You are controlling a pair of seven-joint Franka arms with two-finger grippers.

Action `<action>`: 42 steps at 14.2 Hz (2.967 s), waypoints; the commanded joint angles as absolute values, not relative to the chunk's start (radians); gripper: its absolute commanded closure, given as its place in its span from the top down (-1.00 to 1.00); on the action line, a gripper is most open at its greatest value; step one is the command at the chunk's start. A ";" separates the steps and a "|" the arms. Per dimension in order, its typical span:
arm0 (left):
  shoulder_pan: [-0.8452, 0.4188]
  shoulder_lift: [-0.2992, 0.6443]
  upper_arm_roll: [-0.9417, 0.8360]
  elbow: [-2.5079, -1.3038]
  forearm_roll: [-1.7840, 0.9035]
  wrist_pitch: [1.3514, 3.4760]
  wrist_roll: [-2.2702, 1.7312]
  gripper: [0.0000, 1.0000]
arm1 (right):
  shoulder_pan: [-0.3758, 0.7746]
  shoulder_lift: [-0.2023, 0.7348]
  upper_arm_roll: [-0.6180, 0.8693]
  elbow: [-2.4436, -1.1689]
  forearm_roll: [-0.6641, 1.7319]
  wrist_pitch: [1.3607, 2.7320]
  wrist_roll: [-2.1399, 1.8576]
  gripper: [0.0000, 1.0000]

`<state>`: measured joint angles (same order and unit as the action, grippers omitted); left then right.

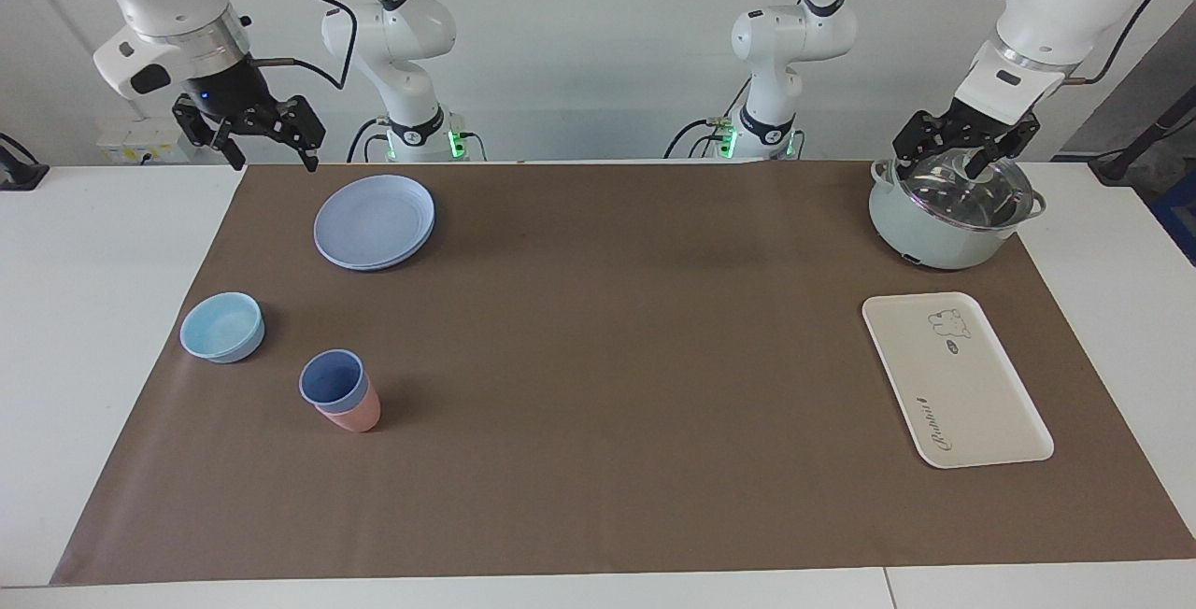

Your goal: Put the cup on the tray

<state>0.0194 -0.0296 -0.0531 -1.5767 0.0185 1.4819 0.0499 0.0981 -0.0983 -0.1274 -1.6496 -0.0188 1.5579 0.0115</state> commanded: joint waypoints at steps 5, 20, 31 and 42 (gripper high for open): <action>0.017 -0.058 -0.051 -1.605 0.012 1.480 0.037 1.00 | 0.002 -0.069 -0.130 -1.775 0.036 1.909 -0.455 1.00; 0.020 -0.058 -0.051 -1.608 0.012 1.482 0.037 1.00 | -0.201 0.302 -0.130 -1.805 0.902 2.094 -1.636 1.00; 0.017 -0.066 -0.051 -1.621 0.012 1.483 0.035 1.00 | -0.210 0.477 -0.124 -1.821 1.322 2.036 -1.994 1.00; 0.017 -0.067 -0.051 -1.626 0.012 1.485 0.035 1.00 | -0.178 0.476 -0.124 -1.864 1.402 2.043 -2.022 1.00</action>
